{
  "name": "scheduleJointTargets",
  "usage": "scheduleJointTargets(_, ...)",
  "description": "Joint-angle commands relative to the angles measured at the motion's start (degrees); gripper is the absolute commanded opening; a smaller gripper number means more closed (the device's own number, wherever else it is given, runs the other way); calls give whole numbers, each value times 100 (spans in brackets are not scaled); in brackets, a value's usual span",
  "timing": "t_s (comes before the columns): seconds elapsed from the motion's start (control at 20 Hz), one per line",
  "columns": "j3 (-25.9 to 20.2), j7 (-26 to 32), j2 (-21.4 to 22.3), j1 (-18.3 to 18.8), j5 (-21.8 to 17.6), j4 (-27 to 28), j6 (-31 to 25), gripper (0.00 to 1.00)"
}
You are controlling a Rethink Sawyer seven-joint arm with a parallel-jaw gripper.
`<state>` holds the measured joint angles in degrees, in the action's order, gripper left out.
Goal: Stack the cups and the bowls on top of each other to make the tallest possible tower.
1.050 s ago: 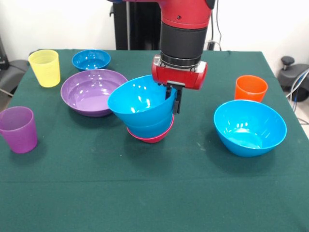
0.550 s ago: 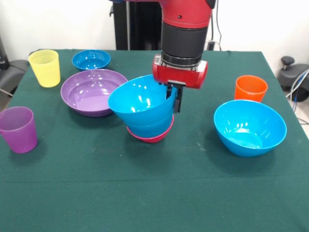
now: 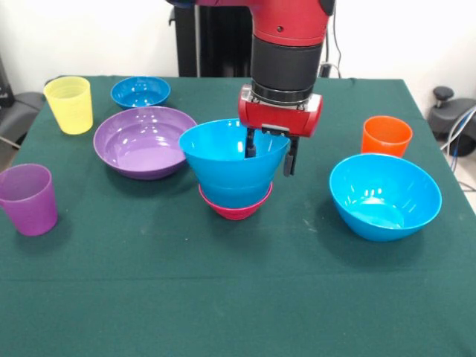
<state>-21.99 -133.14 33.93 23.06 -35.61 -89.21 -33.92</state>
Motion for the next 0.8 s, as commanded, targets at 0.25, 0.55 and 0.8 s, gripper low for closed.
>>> scheduleJointTargets(0.25, 89, 365, -121, -256, -472, -265, 375, 100)
scheduleJointTargets(0.55, 27, 409, 451, -172, -256, -833, 363, 100)
scheduleJointTargets(0.8, -233, 659, 1362, 94, 75, -1620, 253, 100)
